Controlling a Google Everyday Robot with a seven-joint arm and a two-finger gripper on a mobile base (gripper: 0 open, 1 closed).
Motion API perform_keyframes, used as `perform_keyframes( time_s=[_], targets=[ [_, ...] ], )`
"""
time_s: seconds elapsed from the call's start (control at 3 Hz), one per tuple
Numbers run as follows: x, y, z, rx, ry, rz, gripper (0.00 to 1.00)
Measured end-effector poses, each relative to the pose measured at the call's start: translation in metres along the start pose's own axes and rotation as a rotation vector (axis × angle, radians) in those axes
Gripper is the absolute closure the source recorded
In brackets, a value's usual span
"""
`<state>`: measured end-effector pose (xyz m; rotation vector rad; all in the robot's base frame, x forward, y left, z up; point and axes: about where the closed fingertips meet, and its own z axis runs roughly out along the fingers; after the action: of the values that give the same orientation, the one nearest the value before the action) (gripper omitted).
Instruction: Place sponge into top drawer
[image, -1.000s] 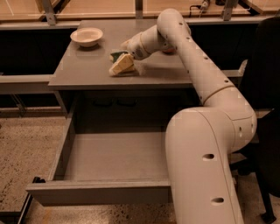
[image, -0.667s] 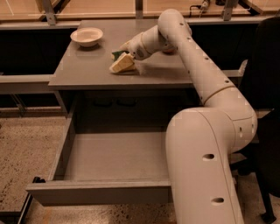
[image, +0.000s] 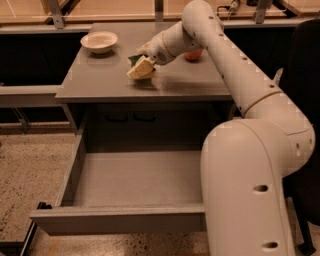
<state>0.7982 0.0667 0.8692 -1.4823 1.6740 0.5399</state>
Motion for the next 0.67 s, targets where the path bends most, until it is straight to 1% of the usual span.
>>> perform_keyframes(
  time_s=[0.33,0.67],
  targets=[
    [-0.017,0.024,-0.023,0.003,0.028,-0.044,1.00],
    [-0.022,0.066,-0.053,-0.009,0.082,-0.030,1.00]
  ],
)
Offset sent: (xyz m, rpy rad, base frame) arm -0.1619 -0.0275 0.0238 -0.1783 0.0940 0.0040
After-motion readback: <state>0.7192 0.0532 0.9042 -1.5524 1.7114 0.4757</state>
